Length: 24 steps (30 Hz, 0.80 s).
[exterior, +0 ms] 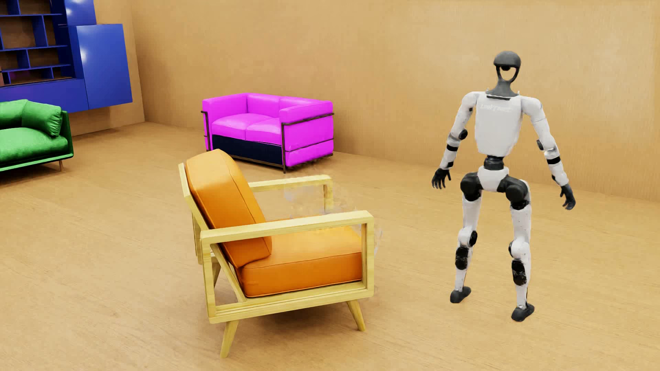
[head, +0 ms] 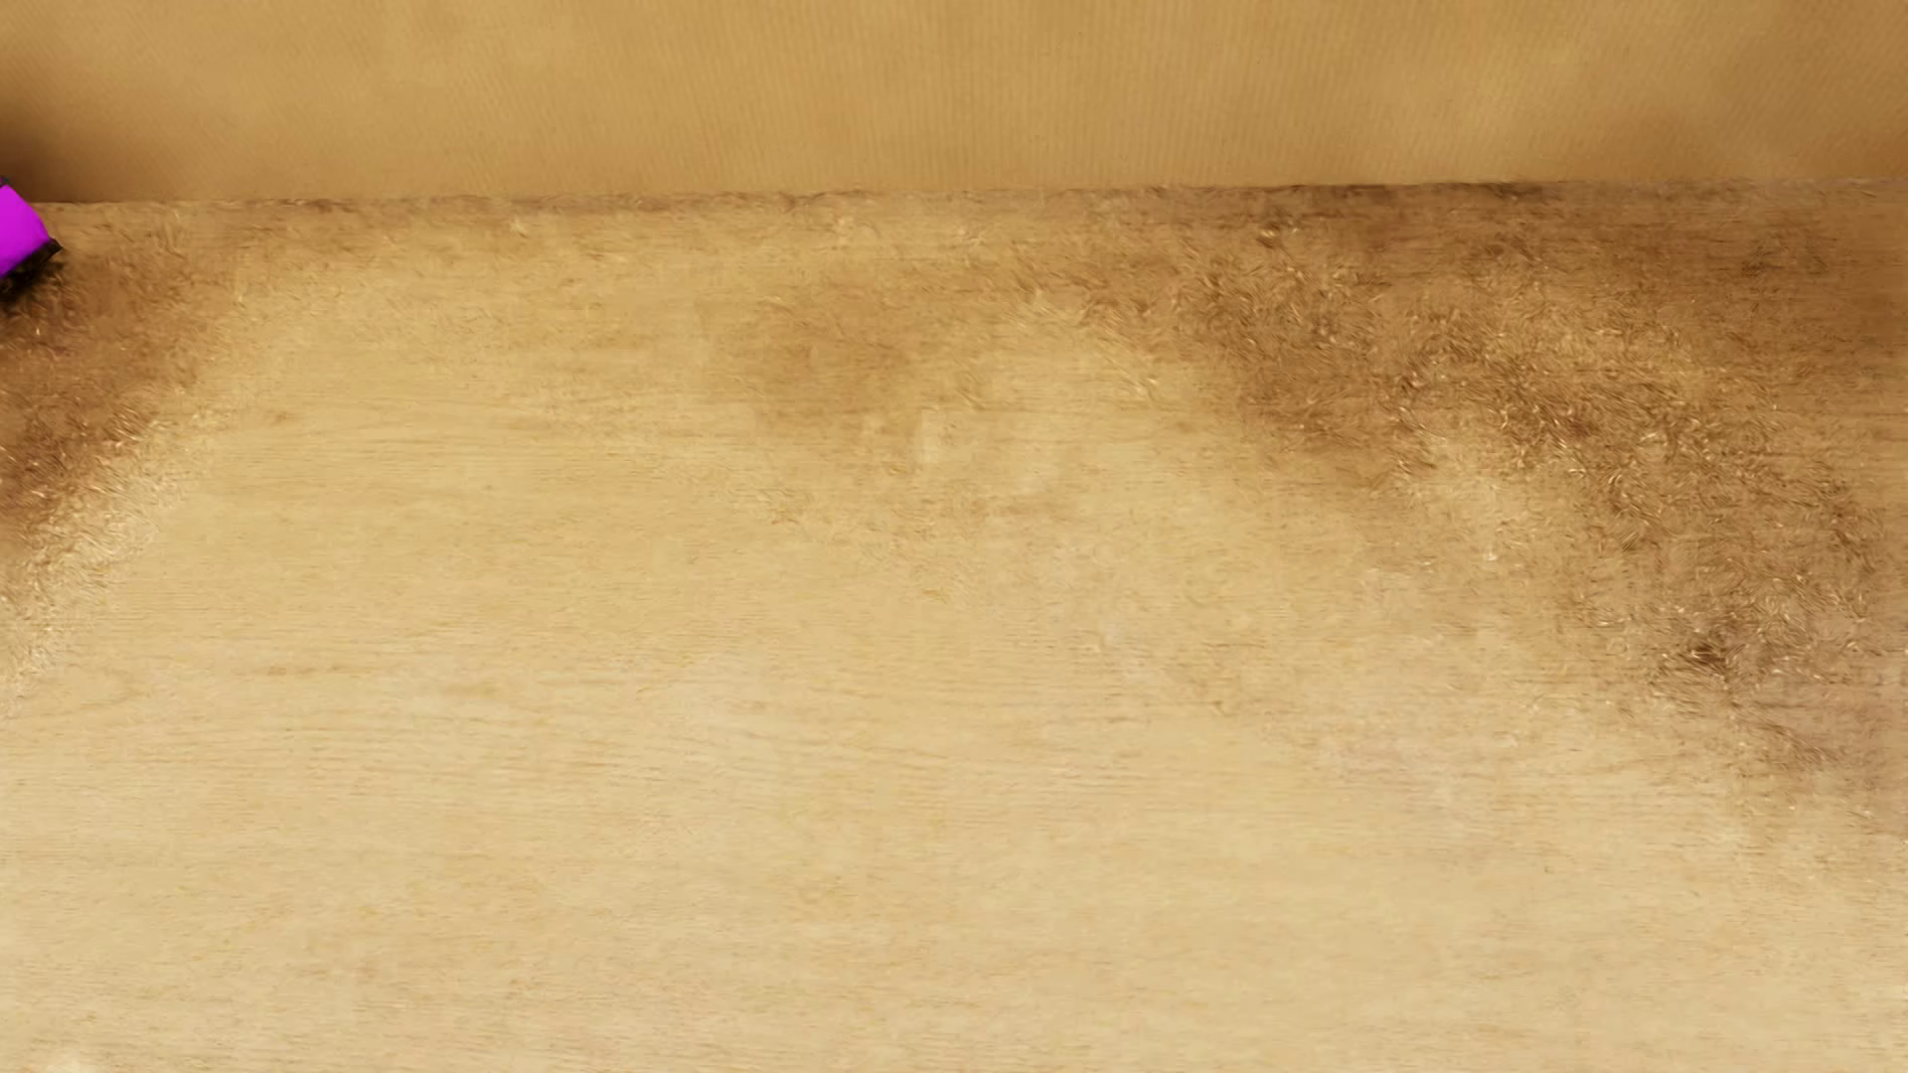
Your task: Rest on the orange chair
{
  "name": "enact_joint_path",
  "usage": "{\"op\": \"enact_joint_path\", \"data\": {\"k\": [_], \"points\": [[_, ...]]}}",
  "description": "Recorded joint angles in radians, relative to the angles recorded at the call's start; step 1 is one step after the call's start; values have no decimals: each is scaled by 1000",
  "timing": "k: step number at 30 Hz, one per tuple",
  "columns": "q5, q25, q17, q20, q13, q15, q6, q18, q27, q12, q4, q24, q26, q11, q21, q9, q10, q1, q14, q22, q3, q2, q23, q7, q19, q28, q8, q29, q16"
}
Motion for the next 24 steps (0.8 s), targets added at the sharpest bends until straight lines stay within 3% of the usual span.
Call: {"op": "enact_joint_path", "data": {"k": [4, 9, 14, 15, 18, 24], "points": [[22, -8, 7, -9, -6, -25, -2, -9, -11, 13, 26, 25, 6, 17, -5, 2, 4, -1, 11, -6, -2, 5, -6, 4, -10, -17, -8, -4, -3], [64, -15, 17, -15, 11, -131, -5, -20, -23, 1, 52, 9, 6, 102, 9, 7, 16, -14, 33, -18, -10, 0, -24, -23, -28, -13, 35, 10, 15], [58, -47, -14, 16, 23, -124, 16, -44, -31, -31, 48, 28, -2, 77, 48, 26, 8, -82, 92, -53, 23, 29, -52, -64, -35, -1, -47, 40, -9], [57, -69, -35, 13, 28, -128, 19, -49, -30, -32, 38, 44, -9, 57, 58, 31, 17, -109, 99, -64, 30, 40, -69, -74, -46, -7, -59, 52, -18], [51, -56, -64, 41, 31, -126, 28, -19, -43, -29, 23, 101, -13, 17, 41, 60, 91, -140, 67, -64, 53, 84, -75, -40, -79, -47, -111, 35, -28], [40, -74, -59, 107, 54, -142, 20, -19, -60, 4, 101, 118, -26, 1, 9, 76, 112, -152, 52, -46, 55, 185, -73, 15, -173, -69, -195, 28, -4]]}}
